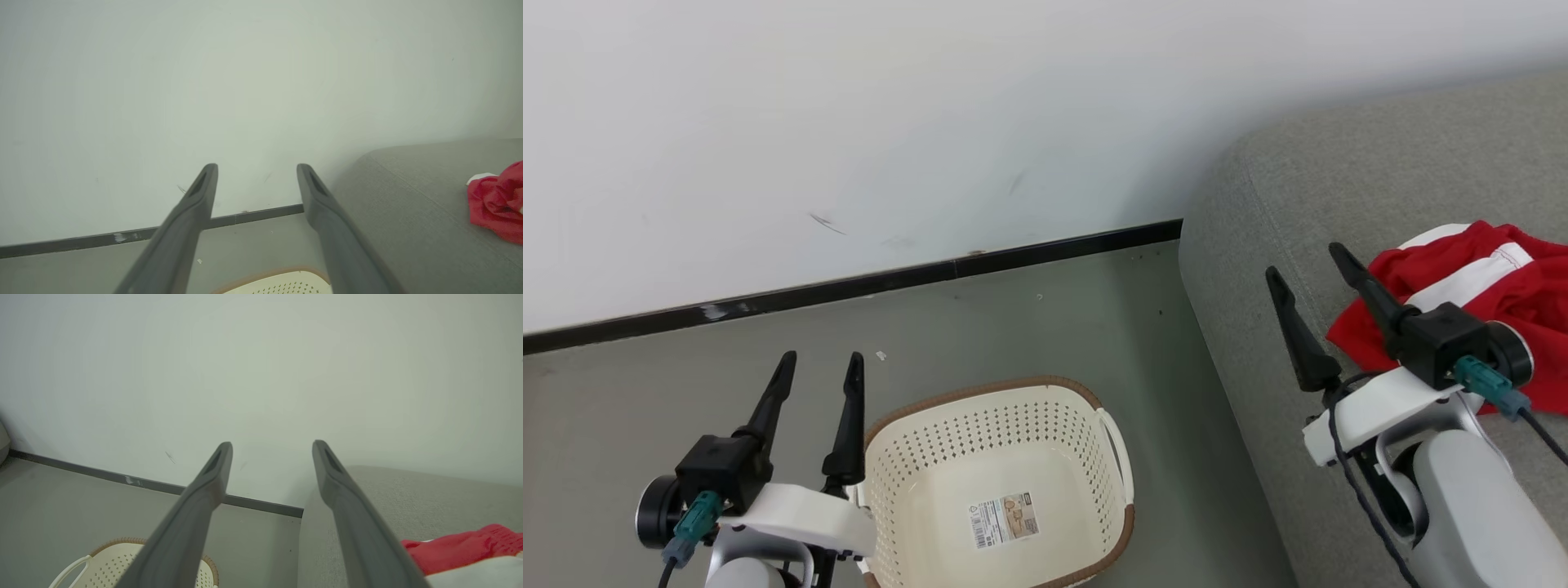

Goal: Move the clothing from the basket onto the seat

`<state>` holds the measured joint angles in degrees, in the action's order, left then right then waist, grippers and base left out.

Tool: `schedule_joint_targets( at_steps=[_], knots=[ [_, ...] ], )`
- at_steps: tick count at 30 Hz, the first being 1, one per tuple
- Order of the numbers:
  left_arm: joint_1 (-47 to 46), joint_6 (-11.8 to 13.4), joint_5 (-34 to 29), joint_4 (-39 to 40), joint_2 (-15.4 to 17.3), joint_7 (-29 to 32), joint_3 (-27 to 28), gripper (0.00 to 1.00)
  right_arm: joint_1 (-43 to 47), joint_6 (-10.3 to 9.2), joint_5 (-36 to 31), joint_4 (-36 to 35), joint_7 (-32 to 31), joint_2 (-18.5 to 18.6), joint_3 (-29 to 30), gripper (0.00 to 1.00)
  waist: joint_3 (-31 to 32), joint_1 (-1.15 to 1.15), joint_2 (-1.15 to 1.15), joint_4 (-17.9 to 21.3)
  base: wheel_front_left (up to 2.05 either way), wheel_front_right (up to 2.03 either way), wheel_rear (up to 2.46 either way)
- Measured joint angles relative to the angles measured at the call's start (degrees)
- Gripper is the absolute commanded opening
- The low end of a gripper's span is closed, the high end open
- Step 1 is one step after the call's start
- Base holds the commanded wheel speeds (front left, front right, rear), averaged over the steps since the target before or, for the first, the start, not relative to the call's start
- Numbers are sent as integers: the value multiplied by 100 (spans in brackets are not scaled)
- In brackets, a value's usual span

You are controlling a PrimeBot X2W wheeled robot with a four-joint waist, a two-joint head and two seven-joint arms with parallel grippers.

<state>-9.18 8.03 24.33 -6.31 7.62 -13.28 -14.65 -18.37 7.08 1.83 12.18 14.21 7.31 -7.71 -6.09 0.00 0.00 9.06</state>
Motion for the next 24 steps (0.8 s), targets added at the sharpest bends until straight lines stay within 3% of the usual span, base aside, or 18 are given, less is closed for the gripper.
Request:
schedule_joint_targets(
  at_steps=[14, 24],
  knots=[
    [539, 459, -18, -137, 123, -71, 568, 100, 565, 0, -99, -151, 0, -259, 100, 100, 333, 0, 0, -344, 0, 0, 0],
    [919, 502, -18, -179, 113, -93, 657, 100, 1158, 0, -151, -299, 0, -346, 198, 100, 590, 0, 0, -542, 0, 0, 0]
  ],
)
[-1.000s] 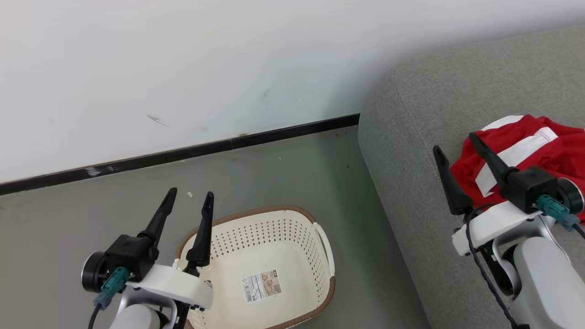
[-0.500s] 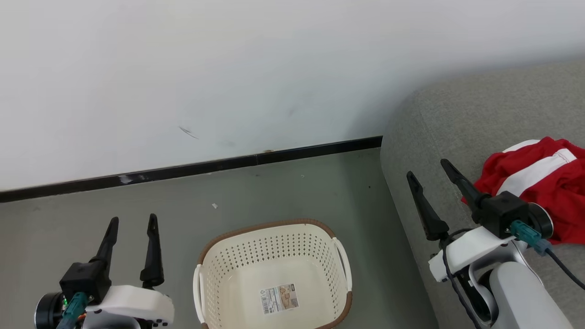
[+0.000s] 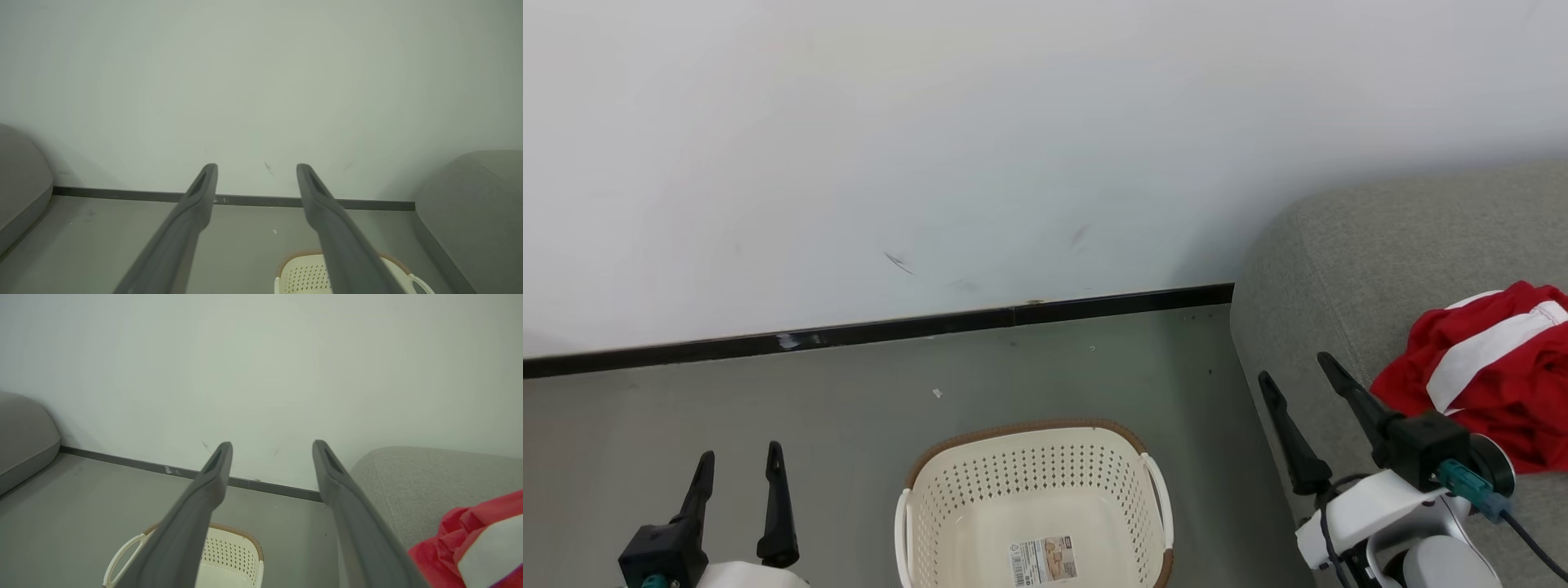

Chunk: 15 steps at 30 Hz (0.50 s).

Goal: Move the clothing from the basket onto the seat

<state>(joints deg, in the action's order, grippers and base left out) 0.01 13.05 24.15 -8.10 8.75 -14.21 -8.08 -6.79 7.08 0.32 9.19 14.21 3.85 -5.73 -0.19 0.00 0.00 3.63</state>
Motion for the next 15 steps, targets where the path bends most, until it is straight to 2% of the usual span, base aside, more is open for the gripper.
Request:
schedule_joint_targets(
  at_steps=[15],
  knots=[
    [299, -1, -138, -20, 12, -1, 2, 100, 703, 0, 29, -364, 0, -123, 348, 100, 312, 0, 0, -97, 0, 0, 0]
  ],
)
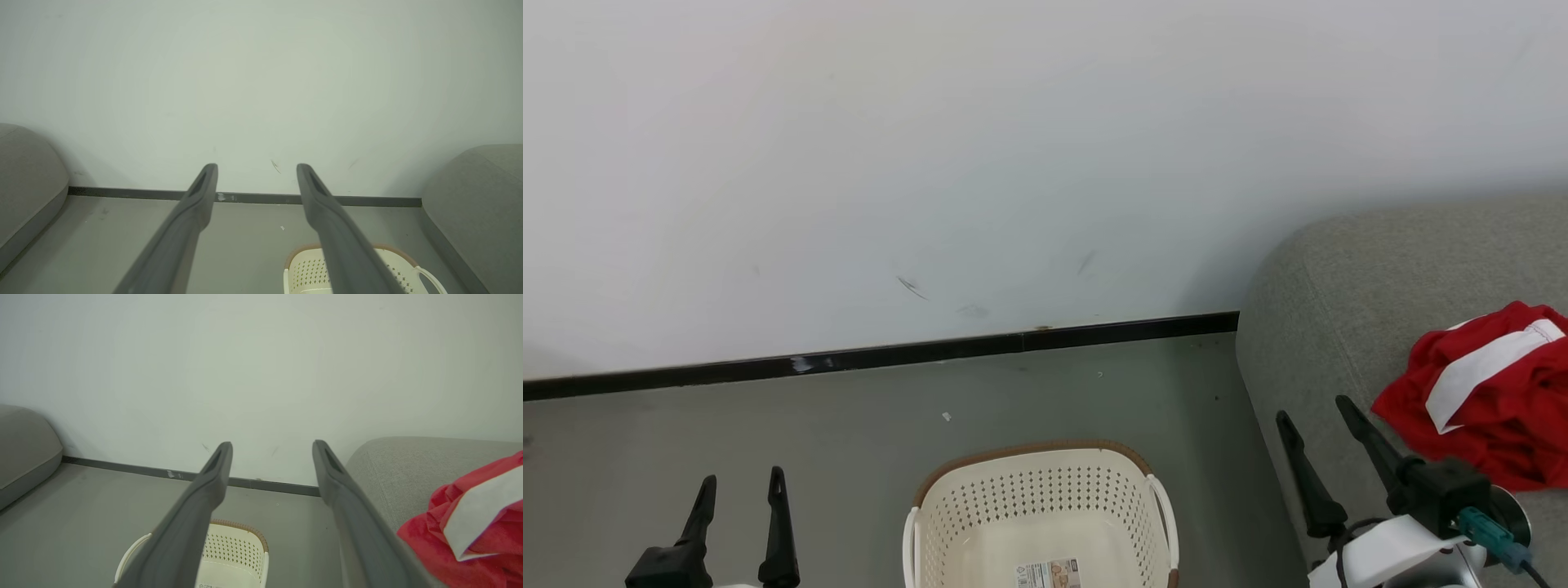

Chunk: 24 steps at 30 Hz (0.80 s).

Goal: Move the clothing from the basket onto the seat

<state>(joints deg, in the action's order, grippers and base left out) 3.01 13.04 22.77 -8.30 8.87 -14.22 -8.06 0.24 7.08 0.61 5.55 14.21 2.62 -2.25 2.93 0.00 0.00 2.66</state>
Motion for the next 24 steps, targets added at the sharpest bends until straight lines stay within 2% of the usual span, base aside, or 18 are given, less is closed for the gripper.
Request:
schedule_joint_targets(
  at_steps=[24],
  knots=[
    [110, 1, -180, 115, 29, -7, 43, 100, 295, 0, 186, -305, 0, -19, -49, 100, 26, 0, 0, 32, 0, 0, 0]
  ],
)
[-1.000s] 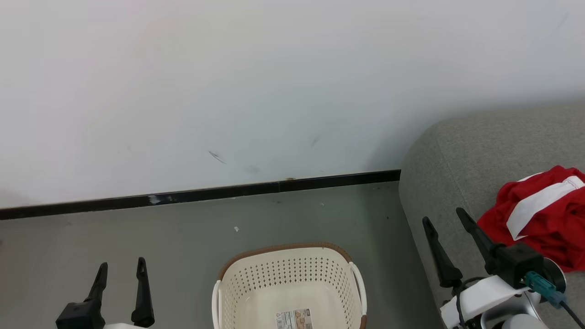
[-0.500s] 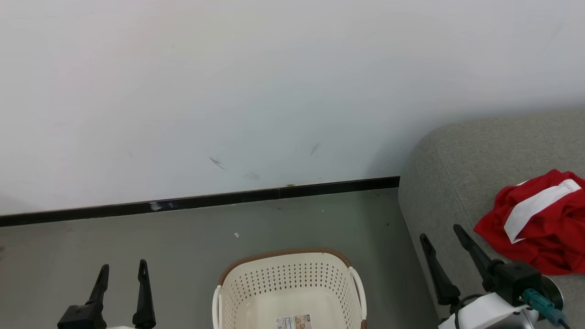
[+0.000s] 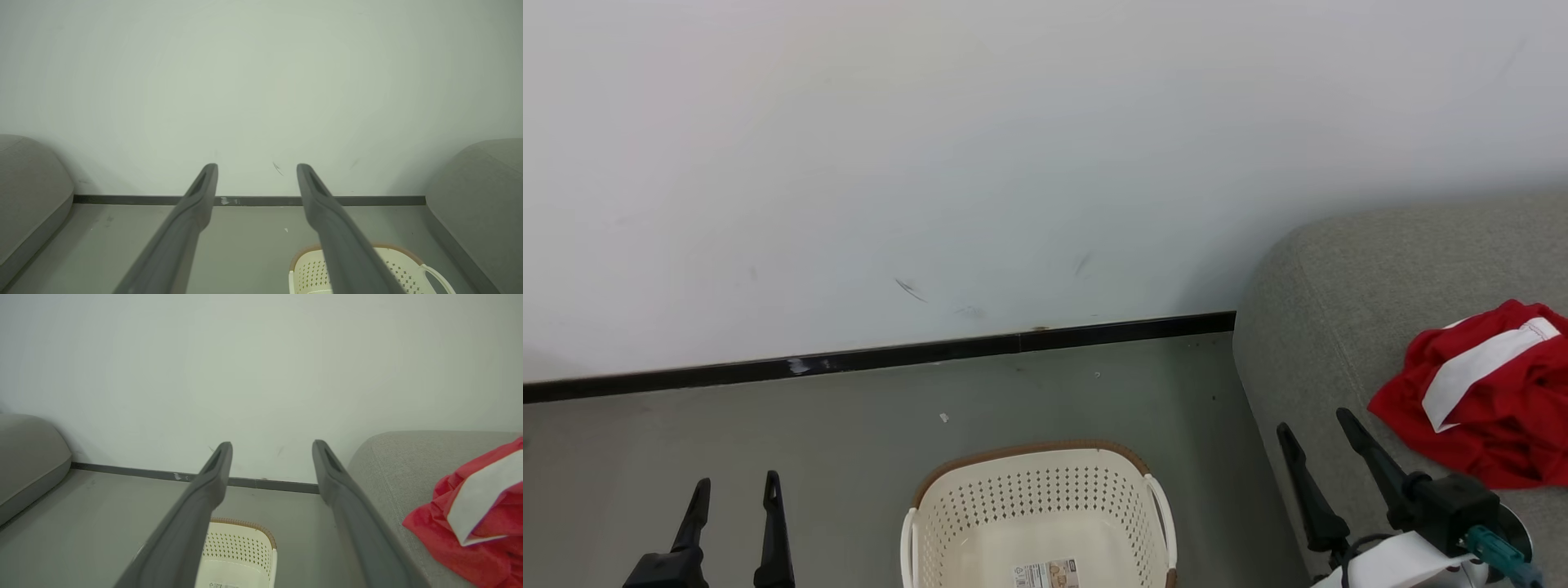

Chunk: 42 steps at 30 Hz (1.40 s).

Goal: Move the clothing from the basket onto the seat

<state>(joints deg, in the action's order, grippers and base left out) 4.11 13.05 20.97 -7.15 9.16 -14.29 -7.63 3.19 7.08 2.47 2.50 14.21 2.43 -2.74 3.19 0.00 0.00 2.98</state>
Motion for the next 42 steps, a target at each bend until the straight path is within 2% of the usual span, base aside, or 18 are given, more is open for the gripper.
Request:
schedule_joint_targets(
  at_steps=[2, 3, 7, 13, 24, 28, 37, 42],
  knots=[
    [0, 22, -1, 21, 0, 0, 23, 100, 32, 0, 1, 1, 0, 0, 1, 100, -7, 0, 0, 1, 0, 0, 0],
    [1, 40, -4, 9, -7, 1, 27, 0, 36, -2, 1, 19, -2, -2, -1, 0, -9, 0, 0, 1, 0, 0, 0],
    [112, 32, 33, -213, -189, 38, -33, 0, 232, -3, 15, 241, -10, -47, -36, 0, -10, 0, 0, 1, 0, 0, 0],
    [115, -30, 333, -259, -196, 163, 80, 0, 282, -3, 312, 164, -10, -47, -153, 0, -18, 0, 0, 2, 0, 0, 0],
    [90, -241, 1259, -312, -242, 432, 225, 0, 475, -3, 1405, 7, -11, -47, -208, 0, -54, 3, 0, -28, 0, 0, 0],
    [61, -318, 1532, -313, -261, 525, 269, 0, 454, -3, 1960, 15, -115, -47, -100, 0, -67, 15, 0, -53, 0, 0, 0],
    [-19, -476, 2067, -323, -330, 694, 369, 0, 437, -3, 2726, 111, -283, -27, 8, 0, -78, 42, 0, -95, 0, 0, 0],
    [-28, -569, 2408, -331, -348, 810, 438, 0, 324, -3, 3226, 178, -368, 22, 33, 0, -80, 50, 0, -113, 0, 0, 0]
  ],
)
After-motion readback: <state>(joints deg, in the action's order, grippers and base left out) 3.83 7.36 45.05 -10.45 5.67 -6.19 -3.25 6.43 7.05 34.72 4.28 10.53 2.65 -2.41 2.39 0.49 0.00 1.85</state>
